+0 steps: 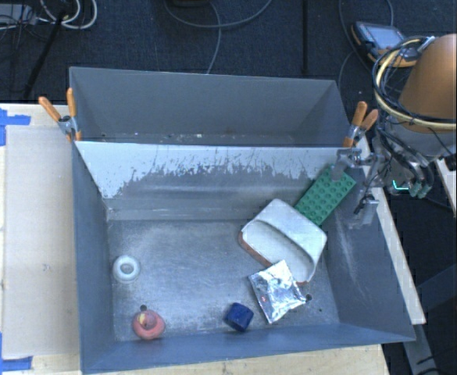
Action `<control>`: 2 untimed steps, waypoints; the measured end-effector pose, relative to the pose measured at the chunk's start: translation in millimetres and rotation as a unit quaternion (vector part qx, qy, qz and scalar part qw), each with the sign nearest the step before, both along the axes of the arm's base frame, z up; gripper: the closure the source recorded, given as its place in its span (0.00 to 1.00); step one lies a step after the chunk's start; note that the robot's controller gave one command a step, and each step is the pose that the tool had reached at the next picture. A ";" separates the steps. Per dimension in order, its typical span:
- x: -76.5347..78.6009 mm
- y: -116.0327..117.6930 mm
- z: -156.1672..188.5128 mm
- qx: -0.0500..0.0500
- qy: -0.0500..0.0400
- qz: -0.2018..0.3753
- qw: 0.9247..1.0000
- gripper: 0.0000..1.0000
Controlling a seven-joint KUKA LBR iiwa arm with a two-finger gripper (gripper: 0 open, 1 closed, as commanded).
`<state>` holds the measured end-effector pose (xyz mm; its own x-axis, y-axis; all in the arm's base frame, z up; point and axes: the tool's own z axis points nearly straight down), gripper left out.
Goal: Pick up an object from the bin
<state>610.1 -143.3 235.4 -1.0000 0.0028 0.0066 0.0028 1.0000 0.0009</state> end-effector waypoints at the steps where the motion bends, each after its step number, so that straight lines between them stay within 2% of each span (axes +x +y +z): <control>1: -26.4 23.7 -149.4 0.000 -0.005 0.065 0.998 0.00; 2: -3.2 147.2 -164.0 0.002 -0.007 0.027 1.000 0.00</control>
Offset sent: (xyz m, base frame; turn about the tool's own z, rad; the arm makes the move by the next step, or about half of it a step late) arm -0.0271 0.0246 -0.1486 -0.1346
